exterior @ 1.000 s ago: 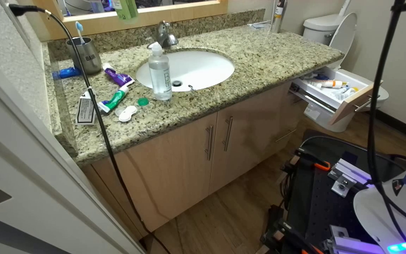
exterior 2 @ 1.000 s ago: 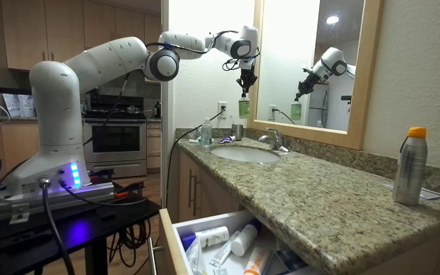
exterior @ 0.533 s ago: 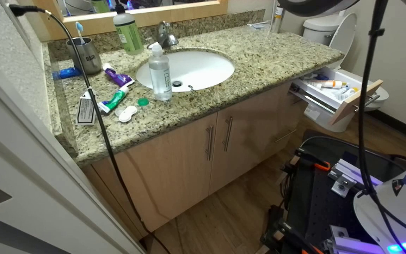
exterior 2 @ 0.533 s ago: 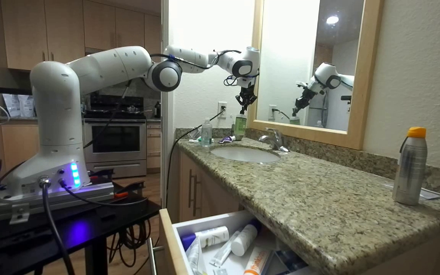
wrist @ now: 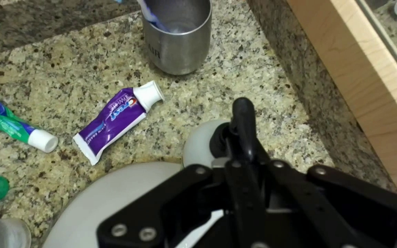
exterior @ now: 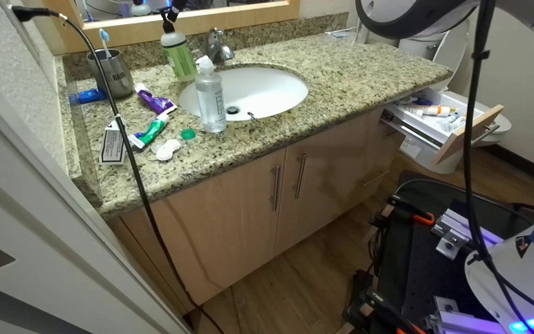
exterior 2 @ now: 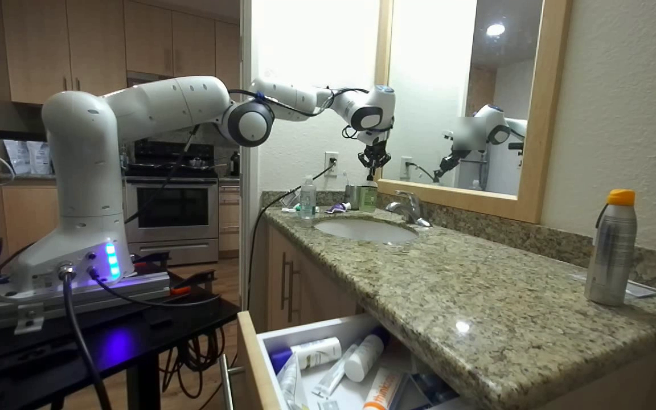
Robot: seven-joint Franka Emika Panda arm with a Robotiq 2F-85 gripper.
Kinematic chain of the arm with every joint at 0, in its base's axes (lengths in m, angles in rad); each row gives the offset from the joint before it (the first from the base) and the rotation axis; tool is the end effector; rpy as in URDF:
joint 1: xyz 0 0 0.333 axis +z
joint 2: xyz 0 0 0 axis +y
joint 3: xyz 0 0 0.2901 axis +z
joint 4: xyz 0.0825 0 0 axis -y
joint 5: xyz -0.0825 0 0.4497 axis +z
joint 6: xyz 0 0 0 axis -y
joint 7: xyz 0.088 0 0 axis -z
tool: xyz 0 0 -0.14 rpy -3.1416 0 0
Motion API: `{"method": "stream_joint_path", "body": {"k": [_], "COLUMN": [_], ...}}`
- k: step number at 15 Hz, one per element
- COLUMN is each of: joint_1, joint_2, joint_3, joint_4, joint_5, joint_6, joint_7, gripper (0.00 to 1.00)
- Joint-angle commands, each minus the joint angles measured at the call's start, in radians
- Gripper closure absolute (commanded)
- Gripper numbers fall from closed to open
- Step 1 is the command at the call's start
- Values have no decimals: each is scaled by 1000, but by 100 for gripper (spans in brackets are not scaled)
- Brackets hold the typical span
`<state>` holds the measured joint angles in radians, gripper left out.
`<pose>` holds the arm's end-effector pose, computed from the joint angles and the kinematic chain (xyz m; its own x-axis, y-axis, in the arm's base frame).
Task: Put the white tube in the open drawer then move the green bottle from the right to the left of the sink
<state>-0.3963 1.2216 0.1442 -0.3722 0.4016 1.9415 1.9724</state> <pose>0.8432 -0.2644 0.3412 -0.5961 -0.5496 -0.5854 -0.6383 0.7666 -0.0698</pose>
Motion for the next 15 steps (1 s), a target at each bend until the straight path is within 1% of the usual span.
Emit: {"method": "stream_joint_path", "body": {"k": [1,5,11,14,15], "joint_1": [-10,-1,34,42,55], "joint_2": [-3,-2,10,15,47], "joint_3": [47,66,65,69,52], "joint_4": [5,1,10,-3,42], "joint_5": [37,44,32,34,31], "joint_6": [55,113,219,222,210], "joint_7": [23,26,31,39,56], "gripper": [98,98,98,98,98]}}
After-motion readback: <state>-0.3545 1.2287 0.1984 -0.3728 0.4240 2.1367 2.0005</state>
